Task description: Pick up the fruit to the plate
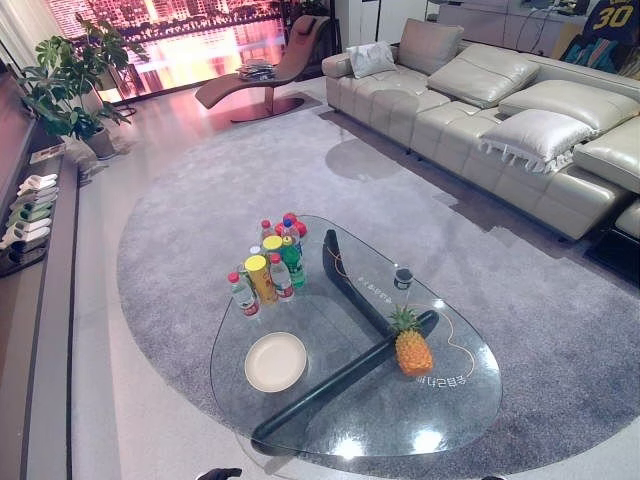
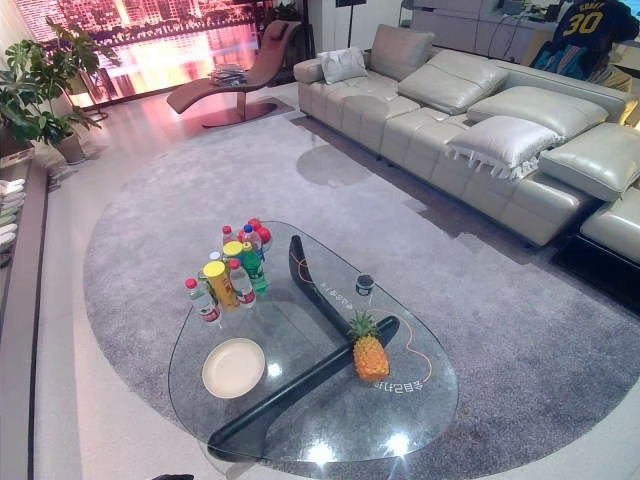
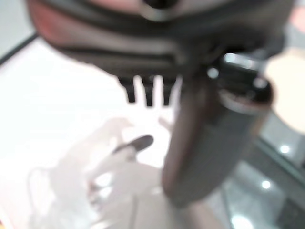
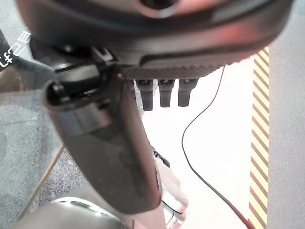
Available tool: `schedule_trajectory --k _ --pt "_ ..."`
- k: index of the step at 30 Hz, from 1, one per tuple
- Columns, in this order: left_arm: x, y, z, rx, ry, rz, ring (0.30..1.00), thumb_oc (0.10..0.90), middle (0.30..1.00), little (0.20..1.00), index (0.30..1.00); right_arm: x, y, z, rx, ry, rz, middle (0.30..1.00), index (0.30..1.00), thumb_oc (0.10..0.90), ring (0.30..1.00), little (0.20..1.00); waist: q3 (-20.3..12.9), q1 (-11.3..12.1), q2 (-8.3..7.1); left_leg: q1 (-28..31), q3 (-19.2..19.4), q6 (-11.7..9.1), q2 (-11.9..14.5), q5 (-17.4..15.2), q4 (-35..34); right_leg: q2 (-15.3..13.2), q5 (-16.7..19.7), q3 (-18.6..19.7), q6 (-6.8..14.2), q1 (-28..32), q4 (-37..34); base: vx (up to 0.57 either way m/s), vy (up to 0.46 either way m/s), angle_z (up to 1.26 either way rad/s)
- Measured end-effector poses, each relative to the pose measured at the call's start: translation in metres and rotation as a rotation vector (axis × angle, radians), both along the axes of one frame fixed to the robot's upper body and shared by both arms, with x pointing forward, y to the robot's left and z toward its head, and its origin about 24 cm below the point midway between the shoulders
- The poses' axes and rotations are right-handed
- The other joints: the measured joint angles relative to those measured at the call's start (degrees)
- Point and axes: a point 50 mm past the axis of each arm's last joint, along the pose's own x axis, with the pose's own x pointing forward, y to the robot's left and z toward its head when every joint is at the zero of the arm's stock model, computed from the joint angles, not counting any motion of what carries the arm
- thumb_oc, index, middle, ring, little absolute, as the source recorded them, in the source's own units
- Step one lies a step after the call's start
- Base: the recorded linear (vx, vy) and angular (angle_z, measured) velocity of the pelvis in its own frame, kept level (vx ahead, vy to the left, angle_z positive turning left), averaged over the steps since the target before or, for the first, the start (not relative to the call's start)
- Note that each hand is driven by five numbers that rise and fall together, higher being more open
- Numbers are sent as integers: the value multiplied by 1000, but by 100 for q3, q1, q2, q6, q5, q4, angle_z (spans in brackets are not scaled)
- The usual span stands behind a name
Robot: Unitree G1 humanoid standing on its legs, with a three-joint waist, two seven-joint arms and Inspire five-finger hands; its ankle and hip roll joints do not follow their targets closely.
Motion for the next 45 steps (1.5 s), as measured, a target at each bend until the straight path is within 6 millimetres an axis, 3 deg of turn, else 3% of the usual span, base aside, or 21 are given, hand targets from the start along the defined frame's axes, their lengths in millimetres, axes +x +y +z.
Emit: schedule_trajectory --k 45 --pt "-5 1 -1 -14 3 45 900 800 900 900 900 -2 0 0 0 4 -1 900 900 800 900 900 -36 20 7 -48 -37 0 0 -1 -3 -4 -13 -32 -20 -45 -1 1 2 0"
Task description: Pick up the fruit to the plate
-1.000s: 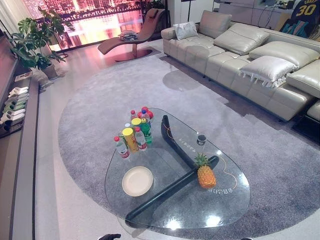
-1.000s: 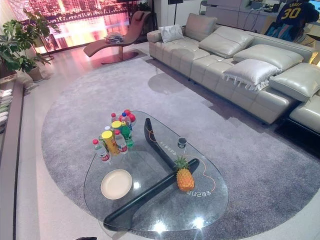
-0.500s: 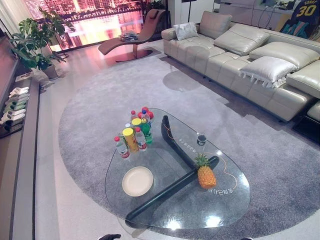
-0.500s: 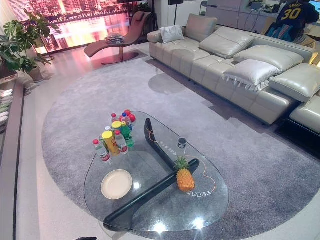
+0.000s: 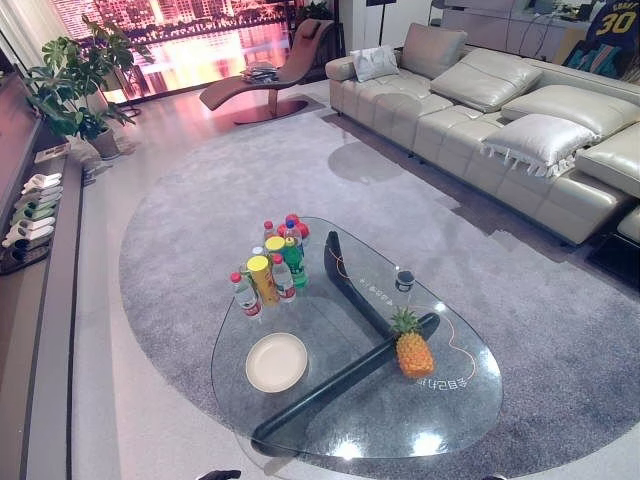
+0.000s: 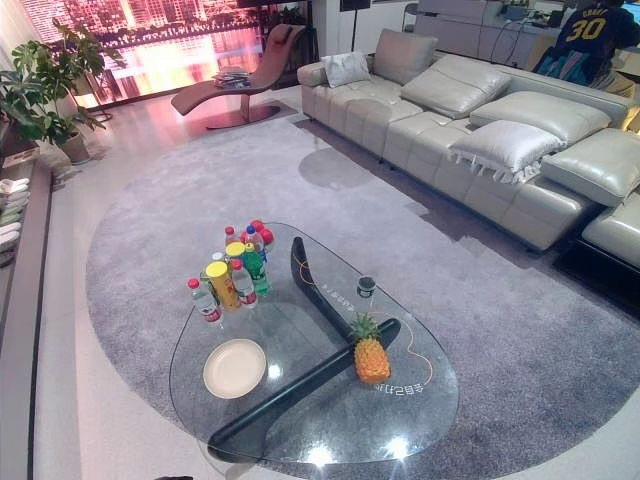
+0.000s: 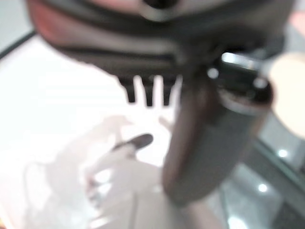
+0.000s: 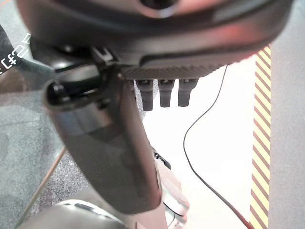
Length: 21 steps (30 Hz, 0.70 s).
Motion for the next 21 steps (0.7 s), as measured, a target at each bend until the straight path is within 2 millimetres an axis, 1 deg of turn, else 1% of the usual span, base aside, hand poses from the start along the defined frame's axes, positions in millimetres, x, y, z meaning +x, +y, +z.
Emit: schedule_trajectory --k 4,6,7,8,9,10,11,12,14,15,17,19,21 --pt "0 -1 0 -12 -5 32 900 800 900 900 900 -2 0 0 0 3 1 900 900 800 900 900 63 2 56 -316 8 6 -10 44 37 -1 62 20 -12 -323 3 -46 26 -3" --pt "10 -2 1 -19 -34 44 900 800 900 900 900 3 0 1 0 -11 5 900 900 800 900 900 282 -4 111 -519 -8 -23 -19 145 41 -3 144 25 14 -509 12 -231 9 0" --pt "18 -3 3 -21 -60 42 900 800 900 900 900 6 0 1 -1 -20 5 900 900 800 900 900 413 -4 126 -718 -18 -22 -26 192 44 0 205 37 6 -724 36 -300 4 -2" --pt "29 -2 6 -25 -92 48 900 800 900 900 900 15 0 3 -4 -43 7 900 900 800 900 900 510 0 144 -987 -38 -13 -33 252 44 -2 254 47 -14 -1000 34 -228 -2 1" --pt "47 0 11 -25 -133 46 900 800 900 900 900 29 0 7 -10 -76 14 900 900 800 900 900 788 -7 207 -1165 -78 -2 -48 363 45 -4 364 47 -16 -1142 39 -166 -1 3" --pt "58 -1 15 -27 -159 38 900 800 900 900 900 39 0 10 -12 -104 14 900 900 800 900 900 1014 -21 211 -1250 -96 7 -55 413 45 -5 422 50 -19 -1225 38 -168 1 1" --pt "70 -1 19 -36 -192 42 900 800 900 900 900 53 1 13 -7 -142 4 900 900 800 900 900 1247 -22 193 -1379 -95 16 -62 463 45 -6 486 75 -31 -1377 37 -97 5 -4" --pt "81 3 25 -42 -231 39 900 800 900 900 900 64 2 17 -2 -174 1 900 900 800 900 900 1431 -26 167 -1495 -90 21 -61 505 44 -1 525 98 -44 -1505 37 -98 4 -11" --pt "97 5 34 -100 -297 62 900 800 900 900 900 86 4 25 8 -240 -8 900 900 800 900 900 1804 -9 56 -1598 -70 37 -83 522 44 -9 575 200 -44 -1667 8 -81 -10 -14" --pt "104 6 38 -114 -328 52 900 800 900 900 900 91 4 28 7 -263 -6 900 900 800 900 900 1919 -13 46 -1626 -78 59 -83 518 43 -10 574 194 -42 -1684 6 -118 -31 -8" --pt "111 2 42 -177 -370 59 900 800 900 900 900 99 3 32 5 -312 -26 900 900 800 900 900 1983 -1 6 -1820 -80 65 -90 537 43 -14 594 211 -17 -1901 3 -102 -40 -3" --pt "121 -9 47 -272 -427 97 900 800 900 900 900 114 1 41 -11 -403 -52 900 900 800 900 900 2218 -12 -23 -1907 -81 37 -91 579 44 -9 642 216 -54 -1986 35 -99 -41 -3" --pt "134 -20 53 -362 -509 187 900 800 900 900 900 132 -1 53 -44 -549 -101 900 900 800 900 900 2310 -23 -68 -2113 -77 35 -89 600 45 -6 674 231 -61 -2206 34 -82 -32 -3"
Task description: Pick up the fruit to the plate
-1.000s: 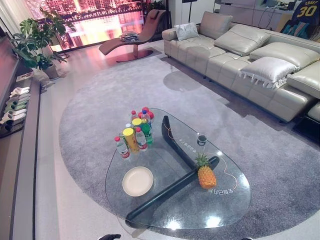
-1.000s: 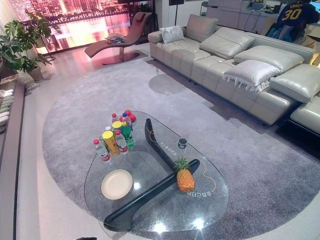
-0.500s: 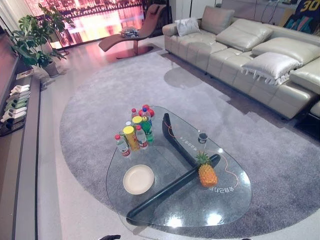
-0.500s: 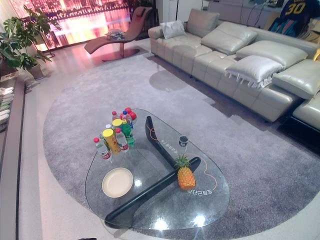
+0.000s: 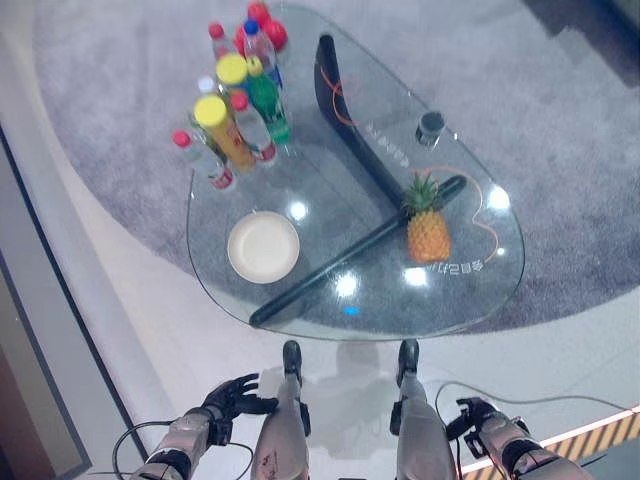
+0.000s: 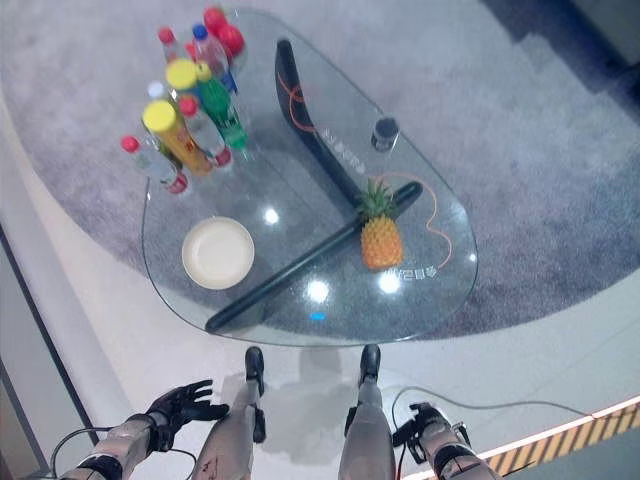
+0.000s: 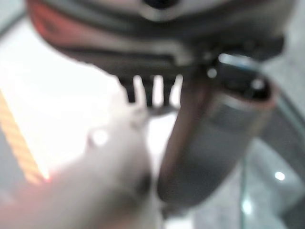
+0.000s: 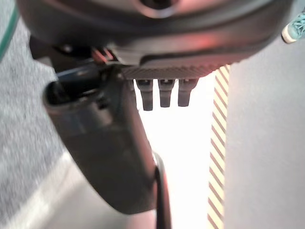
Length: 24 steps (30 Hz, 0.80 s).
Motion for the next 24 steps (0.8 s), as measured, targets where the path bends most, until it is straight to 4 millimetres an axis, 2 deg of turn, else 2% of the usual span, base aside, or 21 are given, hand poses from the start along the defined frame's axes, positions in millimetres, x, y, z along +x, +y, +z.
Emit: schedule_trajectory --k 1,3,7,11,16,20,24 --pt "4 -2 2 -24 -27 29 900 800 900 900 900 6 -1 5 -11 -44 -20 900 900 800 900 900 37 -2 -7 -64 0 3 0 20 0 2 33 6 0 -70 1 -58 -14 -1" --pt "25 -8 17 -115 -150 146 900 800 900 900 900 28 -5 25 -42 -222 -78 900 900 800 900 900 276 6 -23 -157 -3 5 -3 57 2 2 64 9 -1 -151 6 -87 -8 0" --pt "44 -3 35 -174 -283 283 900 800 900 900 900 48 -8 47 -80 -398 -123 900 900 800 900 900 292 22 -9 -323 -24 3 -7 61 6 -2 61 -14 1 -296 7 -100 -7 3" --pt "57 6 46 -197 -347 396 900 800 900 900 900 70 -15 74 -63 -574 -236 900 900 800 900 900 332 25 51 -956 -146 12 -29 77 222 -24 81 -51 -7 -819 100 -85 -21 10" --pt "66 10 55 -278 -393 491 900 800 900 900 900 75 -15 82 -60 -638 -266 900 900 800 900 900 349 37 58 -1249 -186 45 -97 97 328 -104 36 -44 26 -1146 325 -58 -20 6" --pt "81 8 68 -319 -442 506 900 800 900 900 900 81 -14 88 -53 -672 -272 900 900 800 900 900 351 12 54 -1668 -254 80 -134 73 623 -159 -112 -39 38 -1568 718 -22 -32 8" --pt "84 7 72 -313 -453 515 900 800 900 900 900 85 -13 92 -38 -687 -284 900 900 800 900 900 353 4 51 -1963 -344 81 -130 70 819 -164 -202 -39 25 -1871 1018 -5 -40 4"
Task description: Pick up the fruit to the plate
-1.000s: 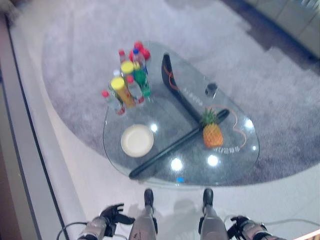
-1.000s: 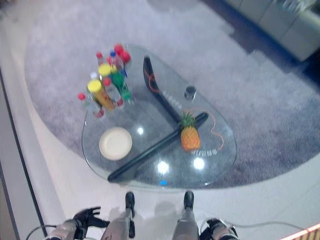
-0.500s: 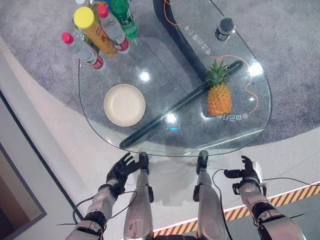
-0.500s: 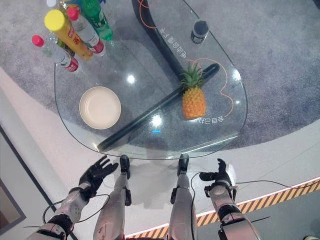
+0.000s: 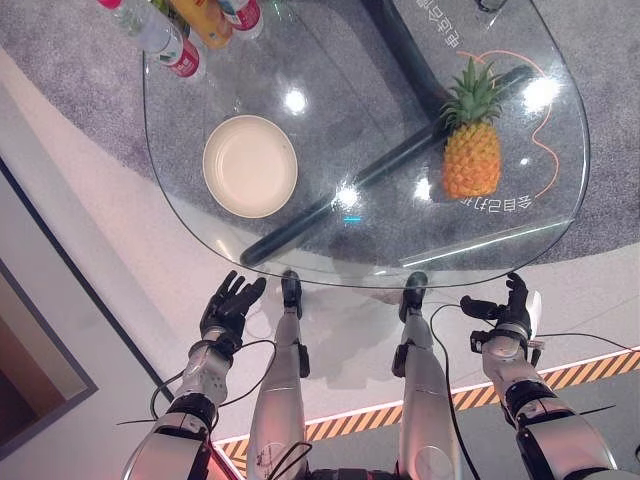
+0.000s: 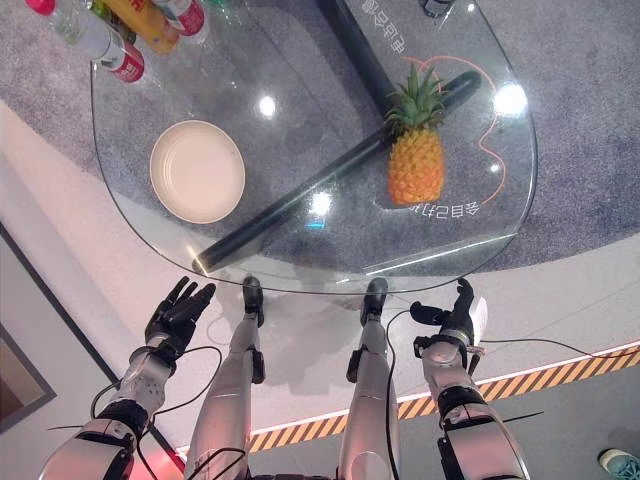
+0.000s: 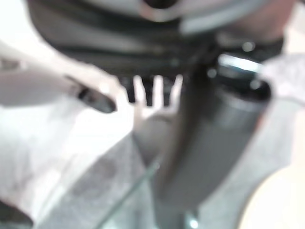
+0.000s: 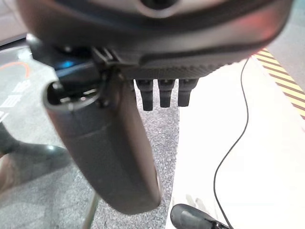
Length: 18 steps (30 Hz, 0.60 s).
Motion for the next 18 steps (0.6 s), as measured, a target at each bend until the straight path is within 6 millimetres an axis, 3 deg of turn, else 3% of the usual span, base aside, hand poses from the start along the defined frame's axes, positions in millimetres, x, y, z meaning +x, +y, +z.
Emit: schedule_trajectory --k 6,12,18 --pt "0 2 0 10 18 31 900 800 900 900 900 4 1 4 8 -14 -3 900 900 800 900 900 18 4 -31 -213 -65 22 -1 -13 128 -23 -120 5 -45 -293 355 -1 -42 4" --pt "2 1 2 19 16 31 900 800 900 900 900 20 1 23 3 -71 6 900 900 800 900 900 27 12 -52 -401 -103 14 -8 6 181 -33 -125 -1 -37 -488 457 -5 -14 1" --pt "4 1 4 24 12 20 900 800 900 900 900 21 -5 24 27 -67 -24 900 900 800 900 900 27 33 -52 -399 -132 2 -20 14 178 -47 -122 -7 -58 -483 459 0 0 0"
